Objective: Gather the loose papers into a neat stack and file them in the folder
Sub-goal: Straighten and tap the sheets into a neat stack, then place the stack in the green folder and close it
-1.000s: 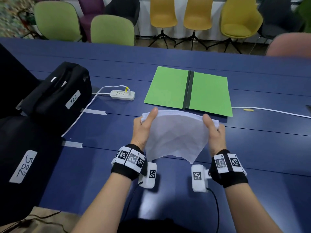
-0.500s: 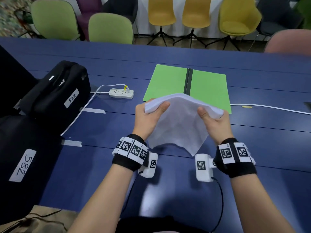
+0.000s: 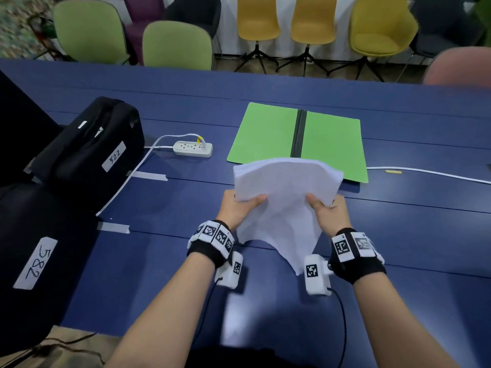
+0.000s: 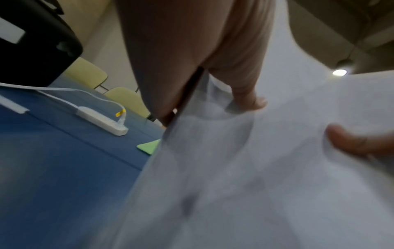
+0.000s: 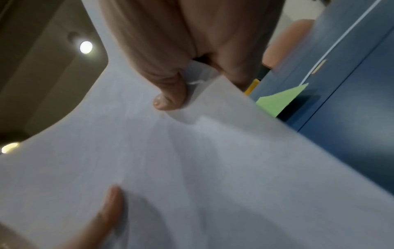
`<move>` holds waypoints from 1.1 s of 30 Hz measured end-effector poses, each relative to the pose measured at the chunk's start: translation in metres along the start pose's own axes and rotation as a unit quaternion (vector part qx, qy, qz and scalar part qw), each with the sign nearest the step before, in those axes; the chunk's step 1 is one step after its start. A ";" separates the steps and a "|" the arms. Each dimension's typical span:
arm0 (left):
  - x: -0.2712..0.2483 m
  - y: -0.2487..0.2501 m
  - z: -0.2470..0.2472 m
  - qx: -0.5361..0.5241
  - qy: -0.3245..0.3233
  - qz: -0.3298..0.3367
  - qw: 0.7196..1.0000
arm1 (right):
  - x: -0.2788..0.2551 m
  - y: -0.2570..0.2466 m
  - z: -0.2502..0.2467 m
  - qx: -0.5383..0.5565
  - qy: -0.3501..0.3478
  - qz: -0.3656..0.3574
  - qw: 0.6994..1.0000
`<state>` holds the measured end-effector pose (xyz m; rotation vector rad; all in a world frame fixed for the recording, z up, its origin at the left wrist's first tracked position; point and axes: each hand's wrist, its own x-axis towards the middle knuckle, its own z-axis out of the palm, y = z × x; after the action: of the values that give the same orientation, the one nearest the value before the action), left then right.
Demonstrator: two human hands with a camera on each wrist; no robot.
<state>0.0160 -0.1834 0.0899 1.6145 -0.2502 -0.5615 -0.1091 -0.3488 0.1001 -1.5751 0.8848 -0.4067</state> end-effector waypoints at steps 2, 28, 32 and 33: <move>-0.004 -0.018 -0.007 0.023 -0.012 -0.036 0.999 | 0.005 -0.007 -0.005 0.030 0.002 -0.011 0.999; 0.000 -0.146 -0.080 0.128 0.000 -0.275 0.953 | 0.180 0.061 -0.019 -0.108 -0.015 0.171 0.979; 0.004 -0.143 -0.091 0.087 -0.071 -0.333 0.936 | 0.184 0.070 -0.013 -0.119 0.012 0.144 0.982; 0.005 -0.140 -0.093 0.087 -0.091 -0.334 0.934 | 0.184 0.072 -0.012 -0.105 0.028 0.143 0.984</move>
<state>0.0428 -0.0864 -0.0448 1.8142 0.1323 -1.2422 -0.0207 -0.4901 -0.0061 -1.6008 1.2101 -0.1555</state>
